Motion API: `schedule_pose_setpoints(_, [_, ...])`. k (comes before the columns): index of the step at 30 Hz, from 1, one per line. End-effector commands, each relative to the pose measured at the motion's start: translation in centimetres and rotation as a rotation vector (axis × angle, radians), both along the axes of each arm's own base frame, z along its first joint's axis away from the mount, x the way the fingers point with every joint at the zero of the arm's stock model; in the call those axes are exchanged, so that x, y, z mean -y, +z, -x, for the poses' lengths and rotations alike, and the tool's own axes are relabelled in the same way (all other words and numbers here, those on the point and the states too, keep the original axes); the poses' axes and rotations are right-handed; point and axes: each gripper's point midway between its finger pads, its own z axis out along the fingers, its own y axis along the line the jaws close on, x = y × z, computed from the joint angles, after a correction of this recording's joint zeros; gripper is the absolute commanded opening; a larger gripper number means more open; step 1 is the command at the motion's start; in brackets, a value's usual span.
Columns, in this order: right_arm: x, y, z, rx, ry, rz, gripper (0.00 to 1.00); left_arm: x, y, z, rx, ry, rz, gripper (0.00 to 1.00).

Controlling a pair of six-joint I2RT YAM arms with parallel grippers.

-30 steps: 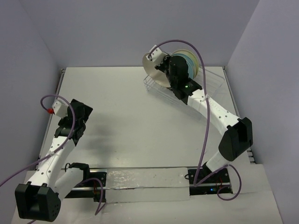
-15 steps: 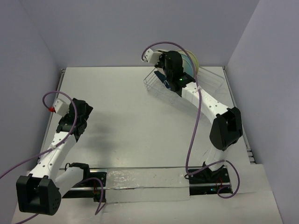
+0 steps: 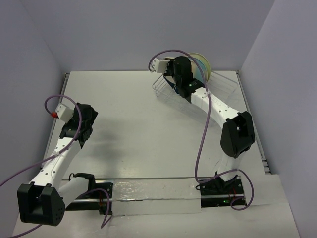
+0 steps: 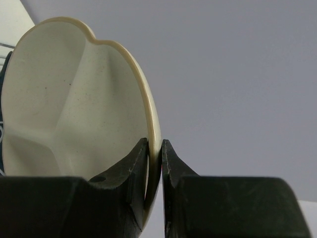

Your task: Load the plates into the dish rack

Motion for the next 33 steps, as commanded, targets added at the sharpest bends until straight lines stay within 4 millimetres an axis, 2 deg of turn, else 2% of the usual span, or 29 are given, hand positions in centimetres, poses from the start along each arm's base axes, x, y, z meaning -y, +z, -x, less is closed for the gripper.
schedule_pose_setpoints(1, [3.2, 8.4, 0.1, 0.300, -0.112, 0.009, 0.00, -0.5, 2.0, -0.7, 0.049, 0.030, 0.000, 0.99])
schedule_pose_setpoints(14, [3.7, 2.7, -0.2, 0.275, -0.207, 0.083, 0.00, -0.1, 1.7, -0.9, 0.033, 0.017, 0.011, 0.99])
schedule_pose_setpoints(22, [3.3, -0.6, 0.2, 0.166, -0.188, -0.008, 0.00, -0.1, 1.7, -0.8, 0.034, 0.011, 0.012, 0.99])
schedule_pose_setpoints(23, [3.3, -1.7, 0.2, 0.128, -0.179, -0.032, 0.00, -0.1, 1.7, -0.7, 0.032, 0.010, 0.012, 0.99])
schedule_pose_setpoints(33, [3.5, -6.4, 0.2, -0.052, -0.140, -0.151, 0.00, -0.3, 2.0, -0.1, 0.046, 0.022, 0.015, 0.99])
